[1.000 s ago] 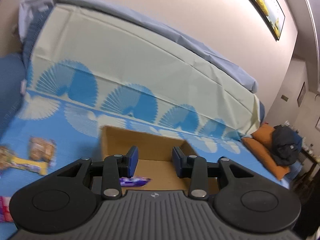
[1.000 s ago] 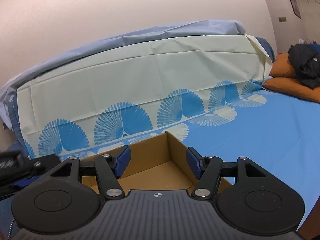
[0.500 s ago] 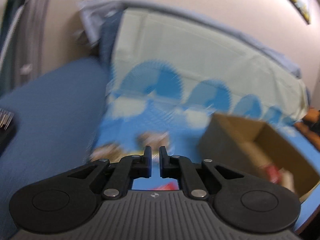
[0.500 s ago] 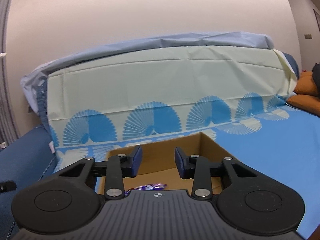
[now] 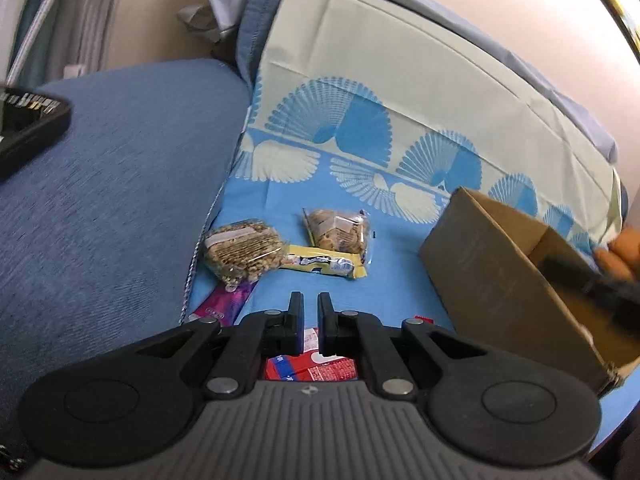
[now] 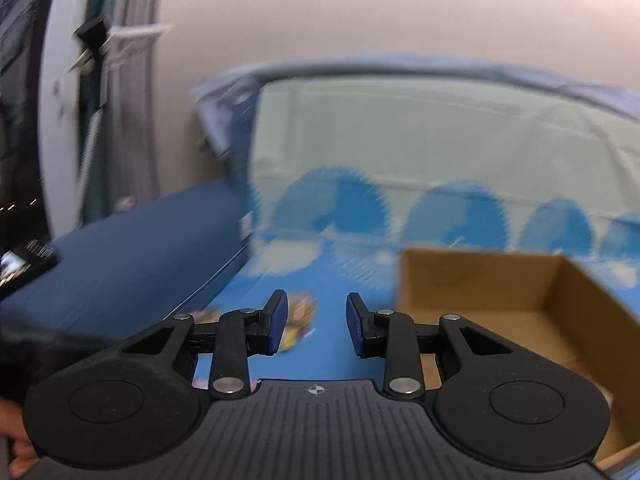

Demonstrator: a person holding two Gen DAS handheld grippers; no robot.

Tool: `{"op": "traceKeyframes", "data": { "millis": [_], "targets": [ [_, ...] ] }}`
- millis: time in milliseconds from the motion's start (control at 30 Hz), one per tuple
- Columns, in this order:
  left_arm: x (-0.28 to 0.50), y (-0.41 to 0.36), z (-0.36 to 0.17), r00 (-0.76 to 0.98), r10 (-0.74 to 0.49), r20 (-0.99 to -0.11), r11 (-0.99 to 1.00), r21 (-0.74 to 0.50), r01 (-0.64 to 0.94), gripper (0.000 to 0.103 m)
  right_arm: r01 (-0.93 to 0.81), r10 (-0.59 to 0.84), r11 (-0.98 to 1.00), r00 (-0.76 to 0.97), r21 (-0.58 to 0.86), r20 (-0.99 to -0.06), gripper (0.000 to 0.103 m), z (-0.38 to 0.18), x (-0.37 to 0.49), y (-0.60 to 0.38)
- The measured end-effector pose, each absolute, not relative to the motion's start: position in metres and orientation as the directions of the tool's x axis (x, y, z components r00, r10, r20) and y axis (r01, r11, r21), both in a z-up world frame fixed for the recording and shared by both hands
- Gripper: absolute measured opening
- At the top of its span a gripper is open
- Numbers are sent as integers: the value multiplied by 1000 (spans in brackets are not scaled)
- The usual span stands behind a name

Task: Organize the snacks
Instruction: 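Return both tools to the remaining snacks, then grasp the small red candy with the right tool while the left tool grasps the red spicy strip pack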

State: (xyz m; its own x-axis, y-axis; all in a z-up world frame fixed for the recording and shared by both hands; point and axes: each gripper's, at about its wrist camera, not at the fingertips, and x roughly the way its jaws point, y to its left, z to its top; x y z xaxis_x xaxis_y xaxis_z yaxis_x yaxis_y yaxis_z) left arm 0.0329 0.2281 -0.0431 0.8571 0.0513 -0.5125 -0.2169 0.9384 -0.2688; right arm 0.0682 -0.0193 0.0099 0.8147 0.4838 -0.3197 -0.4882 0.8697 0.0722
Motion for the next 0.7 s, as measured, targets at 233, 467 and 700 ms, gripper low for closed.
{"op": "traceKeyframes", "data": {
  "millis": [233, 467, 700],
  "targets": [
    [41, 224, -45, 842, 44, -538, 948, -243, -204, 7, -398, 330, 917, 790, -25, -516, 37, -26, 113, 38],
    [61, 220, -57, 797, 6, -603, 958, -226, -178, 25, -306, 169, 946, 748, -108, -642, 41, -85, 150, 58],
    [101, 213, -80, 727, 45, -685, 977, -123, -176, 81, -305, 179, 950, 708, -67, -683, 40, -105, 169, 59]
  ]
}}
